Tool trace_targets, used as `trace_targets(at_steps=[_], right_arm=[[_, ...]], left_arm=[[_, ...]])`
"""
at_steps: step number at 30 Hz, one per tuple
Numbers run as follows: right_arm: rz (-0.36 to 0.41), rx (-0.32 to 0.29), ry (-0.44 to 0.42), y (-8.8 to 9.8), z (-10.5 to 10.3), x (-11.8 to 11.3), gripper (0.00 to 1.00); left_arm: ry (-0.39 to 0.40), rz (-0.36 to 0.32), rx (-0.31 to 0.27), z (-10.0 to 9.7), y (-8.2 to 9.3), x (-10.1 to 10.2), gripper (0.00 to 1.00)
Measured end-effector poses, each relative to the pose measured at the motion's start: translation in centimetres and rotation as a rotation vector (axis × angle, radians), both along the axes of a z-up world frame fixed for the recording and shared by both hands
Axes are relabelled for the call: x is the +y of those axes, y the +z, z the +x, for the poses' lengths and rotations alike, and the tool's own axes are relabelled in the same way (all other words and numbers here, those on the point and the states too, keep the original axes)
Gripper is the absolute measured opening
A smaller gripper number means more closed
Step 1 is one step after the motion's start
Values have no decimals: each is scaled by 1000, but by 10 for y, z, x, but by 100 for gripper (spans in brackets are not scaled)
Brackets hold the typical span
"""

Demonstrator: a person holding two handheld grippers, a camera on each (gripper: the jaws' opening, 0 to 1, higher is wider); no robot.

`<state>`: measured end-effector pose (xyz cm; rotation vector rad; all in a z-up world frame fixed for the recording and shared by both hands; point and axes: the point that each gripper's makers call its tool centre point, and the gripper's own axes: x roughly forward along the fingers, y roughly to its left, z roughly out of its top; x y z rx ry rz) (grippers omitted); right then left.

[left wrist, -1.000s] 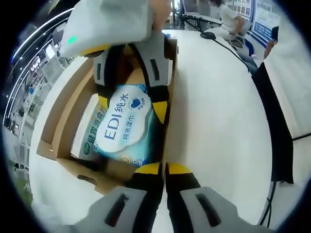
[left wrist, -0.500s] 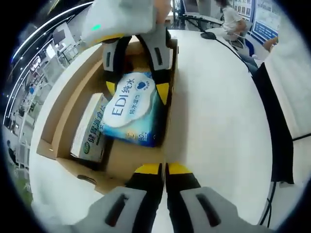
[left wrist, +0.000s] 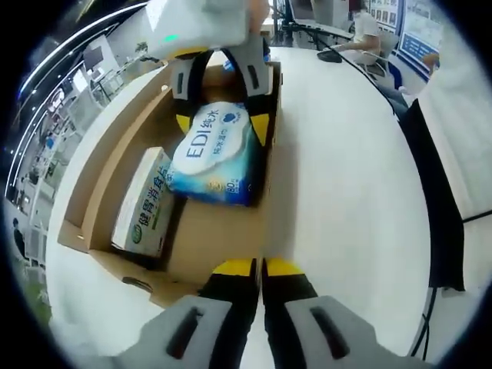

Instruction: Operate the shoe box by opening the lid, removing the specified soft item, and placing it in the target area until the item is outside and the box remains undamaged.

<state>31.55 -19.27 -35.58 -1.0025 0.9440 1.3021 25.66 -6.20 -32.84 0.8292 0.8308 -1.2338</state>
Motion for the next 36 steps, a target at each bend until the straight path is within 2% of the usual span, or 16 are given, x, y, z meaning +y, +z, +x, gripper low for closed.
trace_targets(at_steps=[16,19,24,29,33,36], right_arm=[[-81,6,-9,-1,0,-37,62],[-83,14,-62,-1,3,-44,62],[-92,17,-41,-2,2,-43,62],[-134,20,-27,-8,2,-44,65],[-198,25,-29,-10,3,-45,66],[-200,16,-2,-10,3,-42,68]], left_arm=[[2,0,1,0,0,0,2],[3,0,0,0,1,0,2],[4,1,0,0,0,0,2],[4,0,4,1,0,0,2],[6,0,3,1,0,0,2],[8,1,2,1,0,0,2]])
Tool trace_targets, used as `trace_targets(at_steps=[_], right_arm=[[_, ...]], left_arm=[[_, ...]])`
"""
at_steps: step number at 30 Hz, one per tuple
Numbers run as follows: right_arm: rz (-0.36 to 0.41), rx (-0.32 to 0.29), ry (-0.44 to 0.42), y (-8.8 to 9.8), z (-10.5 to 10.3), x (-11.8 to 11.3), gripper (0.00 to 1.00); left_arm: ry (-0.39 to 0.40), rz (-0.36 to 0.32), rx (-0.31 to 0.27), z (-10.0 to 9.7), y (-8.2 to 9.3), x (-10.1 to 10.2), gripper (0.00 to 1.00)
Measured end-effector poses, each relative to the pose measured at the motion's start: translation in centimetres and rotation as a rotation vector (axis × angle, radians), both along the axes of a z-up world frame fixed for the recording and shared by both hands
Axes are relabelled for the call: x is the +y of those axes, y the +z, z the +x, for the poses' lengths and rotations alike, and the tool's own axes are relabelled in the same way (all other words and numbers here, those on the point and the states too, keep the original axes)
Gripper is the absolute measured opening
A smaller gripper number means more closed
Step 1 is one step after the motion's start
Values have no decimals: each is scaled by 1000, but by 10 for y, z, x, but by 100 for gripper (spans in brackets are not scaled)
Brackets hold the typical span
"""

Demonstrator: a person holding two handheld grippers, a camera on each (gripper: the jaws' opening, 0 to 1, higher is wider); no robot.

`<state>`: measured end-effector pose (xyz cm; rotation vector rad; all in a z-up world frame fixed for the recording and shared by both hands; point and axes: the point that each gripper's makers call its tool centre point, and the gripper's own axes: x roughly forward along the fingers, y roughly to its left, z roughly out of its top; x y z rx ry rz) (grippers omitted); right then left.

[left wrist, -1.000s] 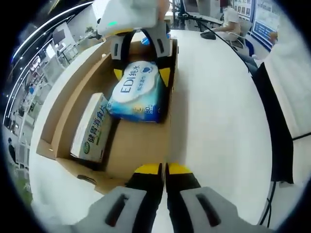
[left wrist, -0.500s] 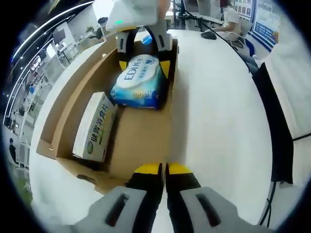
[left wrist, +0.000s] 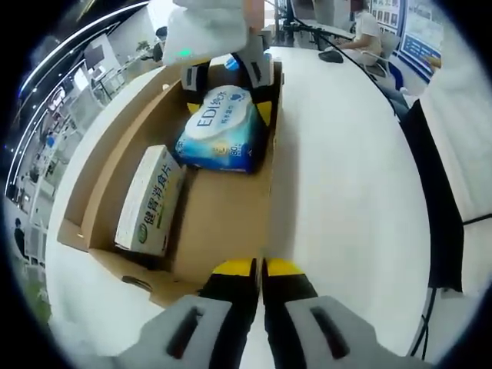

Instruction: Operate the shoe box by opening the lid, removing the specified soft item, and placing it in the target area until the item is outside and the box remains undamaged.

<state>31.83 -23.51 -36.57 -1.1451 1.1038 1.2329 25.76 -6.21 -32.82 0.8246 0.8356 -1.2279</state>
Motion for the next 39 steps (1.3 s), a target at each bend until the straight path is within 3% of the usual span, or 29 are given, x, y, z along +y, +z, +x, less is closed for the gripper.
trace_targets(at_steps=[7,19,28,39], right_arm=[[-37,-5,-8,-9,1,9,71],[-86,38,-26,-12,0,8,73],[3,31,-13,-10,0,7,72],[0,30,-11,-10,0,10,72]], left_arm=[[3,0,-4,0,0,0,2],[20,2,7,1,-1,0,2],[37,5,27,1,0,0,3],[44,14,36,0,-1,2,3]])
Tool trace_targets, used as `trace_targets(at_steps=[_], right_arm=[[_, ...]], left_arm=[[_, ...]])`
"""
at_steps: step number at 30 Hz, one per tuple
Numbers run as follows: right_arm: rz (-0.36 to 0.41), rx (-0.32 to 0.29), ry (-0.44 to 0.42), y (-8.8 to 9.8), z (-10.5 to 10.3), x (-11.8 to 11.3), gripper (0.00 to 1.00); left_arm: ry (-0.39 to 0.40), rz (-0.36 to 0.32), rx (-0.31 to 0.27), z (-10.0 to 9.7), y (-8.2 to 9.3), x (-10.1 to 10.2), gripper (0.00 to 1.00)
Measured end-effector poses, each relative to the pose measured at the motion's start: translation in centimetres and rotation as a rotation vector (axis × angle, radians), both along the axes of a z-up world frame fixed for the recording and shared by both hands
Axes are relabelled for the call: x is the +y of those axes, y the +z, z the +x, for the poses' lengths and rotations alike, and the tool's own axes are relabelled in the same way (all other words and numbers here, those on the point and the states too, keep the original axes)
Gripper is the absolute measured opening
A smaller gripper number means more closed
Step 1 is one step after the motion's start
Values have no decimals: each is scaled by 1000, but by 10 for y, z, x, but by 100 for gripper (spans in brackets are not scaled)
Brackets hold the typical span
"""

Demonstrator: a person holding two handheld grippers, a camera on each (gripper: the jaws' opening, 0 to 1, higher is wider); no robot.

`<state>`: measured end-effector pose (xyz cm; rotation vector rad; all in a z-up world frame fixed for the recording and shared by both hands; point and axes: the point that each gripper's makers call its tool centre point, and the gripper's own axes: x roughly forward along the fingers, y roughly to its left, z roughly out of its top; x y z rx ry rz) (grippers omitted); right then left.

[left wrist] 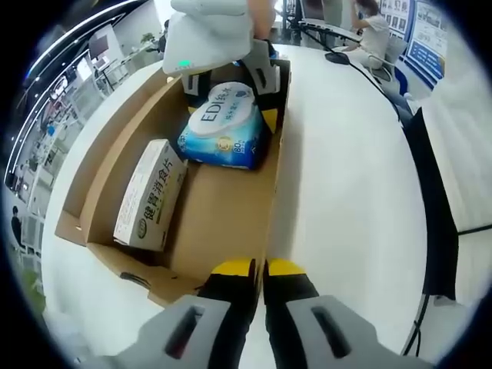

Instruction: Operate the shoe box by opening the lid, removing the specified soft item, and placing it in the target area until the item is outside and the box remains undamaged.

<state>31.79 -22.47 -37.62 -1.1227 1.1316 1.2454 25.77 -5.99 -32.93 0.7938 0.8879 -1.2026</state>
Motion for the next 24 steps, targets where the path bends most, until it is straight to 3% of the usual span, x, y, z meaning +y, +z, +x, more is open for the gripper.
trace_targets(at_steps=[8,9,10,12,15,16,18,19,20,24], right_arm=[[9,3,0,0,-1,0,72],[11,3,0,0,-1,0,72],[12,3,-1,0,-1,-1,72],[16,2,-2,0,-1,-1,72],[17,3,-1,0,-1,-1,72],[17,3,-1,0,-1,-1,72],[16,3,-2,0,0,-1,72],[15,2,-4,0,0,-1,72],[15,3,-4,0,0,-1,72],[13,1,-8,0,0,-1,73]], left_arm=[[1,-11,-62,1,4,-1,7],[112,-69,-30,3,7,-4,11],[133,-115,-1,3,12,-7,16],[211,-172,-17,14,24,-7,22],[224,-234,6,15,39,-13,28],[246,-275,1,20,50,-17,31],[235,-291,-18,25,58,-20,41],[249,-365,5,27,68,-29,46],[260,-387,12,31,73,-33,50],[212,-365,-20,37,75,-40,61]])
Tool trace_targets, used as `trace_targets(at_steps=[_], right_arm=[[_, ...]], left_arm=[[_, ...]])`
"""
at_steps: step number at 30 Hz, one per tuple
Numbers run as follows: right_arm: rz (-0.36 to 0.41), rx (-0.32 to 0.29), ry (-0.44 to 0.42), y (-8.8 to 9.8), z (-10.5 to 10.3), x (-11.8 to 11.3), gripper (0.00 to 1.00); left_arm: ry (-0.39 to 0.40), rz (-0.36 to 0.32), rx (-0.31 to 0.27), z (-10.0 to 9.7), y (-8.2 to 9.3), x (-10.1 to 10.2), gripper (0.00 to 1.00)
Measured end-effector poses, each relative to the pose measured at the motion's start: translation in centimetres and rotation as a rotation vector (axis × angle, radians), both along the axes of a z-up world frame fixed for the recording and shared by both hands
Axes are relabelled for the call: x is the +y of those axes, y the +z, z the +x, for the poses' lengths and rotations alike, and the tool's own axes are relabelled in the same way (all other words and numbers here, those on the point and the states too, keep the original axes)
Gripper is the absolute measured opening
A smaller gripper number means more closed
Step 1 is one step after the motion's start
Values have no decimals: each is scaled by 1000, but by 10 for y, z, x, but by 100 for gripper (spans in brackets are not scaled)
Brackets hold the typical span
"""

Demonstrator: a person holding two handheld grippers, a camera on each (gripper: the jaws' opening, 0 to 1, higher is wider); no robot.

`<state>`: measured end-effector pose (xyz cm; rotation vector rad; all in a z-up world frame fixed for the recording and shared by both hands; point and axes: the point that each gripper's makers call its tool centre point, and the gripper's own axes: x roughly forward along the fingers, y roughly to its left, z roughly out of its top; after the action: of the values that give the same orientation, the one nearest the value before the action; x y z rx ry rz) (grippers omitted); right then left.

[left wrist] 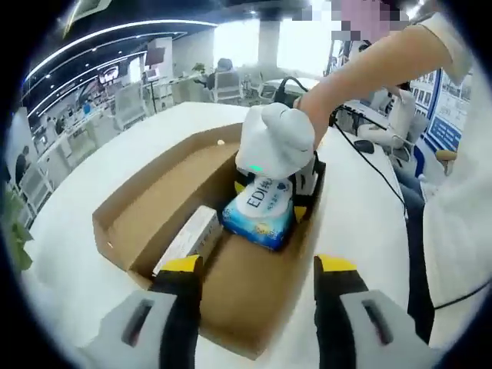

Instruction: Operate the shoe box by opening the lid, removing the specified soft item, and placing it in the target area until the item is outside and the box remains undamaged.

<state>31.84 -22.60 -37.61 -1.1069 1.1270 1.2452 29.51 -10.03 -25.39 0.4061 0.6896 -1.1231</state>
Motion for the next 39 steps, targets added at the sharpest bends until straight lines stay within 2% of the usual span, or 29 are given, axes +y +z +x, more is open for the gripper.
trace_targets(at_steps=[1,3,4,5,6,7,8,9,10,11,13,15,16,17,18,19,22,24,27,30,32,36,37,39], right_arm=[[-16,-14,-12,1,2,-1,75],[2,-58,-11,3,8,-1,78],[1,-52,-34,4,5,-3,78],[37,-77,-29,5,7,-2,79],[73,-118,-6,7,12,0,83],[92,-146,3,9,15,0,80],[82,-99,14,8,7,-3,78],[53,-90,-1,9,3,-14,78],[58,-71,9,9,-1,-16,78],[68,-74,17,11,-2,-17,75],[71,-93,17,17,1,-19,74],[122,-102,10,28,3,-15,74],[141,-98,0,31,4,-16,73],[149,-63,-13,32,-1,-19,72],[164,-52,6,33,-3,-21,69],[172,-57,26,33,-3,-21,68],[183,-96,17,34,1,-19,62],[176,-95,17,33,-1,-19,63],[178,-95,5,32,-1,-19,63],[168,-89,3,31,-1,-19,63],[140,-96,15,29,-1,-19,62],[112,-99,-2,27,0,-18,63],[110,-101,-5,27,-1,-19,63],[113,-108,4,26,-1,-20,63]], left_arm=[[-5,11,-13,2,-1,-1,63],[-10,18,-43,8,2,-4,64],[-12,19,-59,11,3,-4,66],[-33,5,-102,17,7,-11,69],[-37,24,-133,22,7,-12,73],[-42,43,-149,25,7,-14,73],[-48,48,-153,26,6,-15,73],[-78,91,-170,29,1,-18,73],[-91,109,-179,31,-1,-20,73],[-108,126,-143,30,-8,-24,74],[-118,115,-137,31,-10,-30,76],[-136,121,-129,33,-14,-37,75],[-141,121,-130,34,-16,-41,75],[-144,123,-126,36,-18,-44,75],[-155,130,-97,35,-25,-50,75],[-161,139,-95,35,-28,-52,75],[-274,238,-146,33,-44,-59,74],[-279,249,-138,34,-49,-63,74],[-283,230,-99,35,-49,-75,69],[-344,241,-96,32,-52,-82,68],[-370,269,-83,33,-62,-84,68],[-389,277,-57,31,-73,-87,67],[-399,281,-59,30,-75,-87,66],[-465,268,-116,29,-76,-90,65]])
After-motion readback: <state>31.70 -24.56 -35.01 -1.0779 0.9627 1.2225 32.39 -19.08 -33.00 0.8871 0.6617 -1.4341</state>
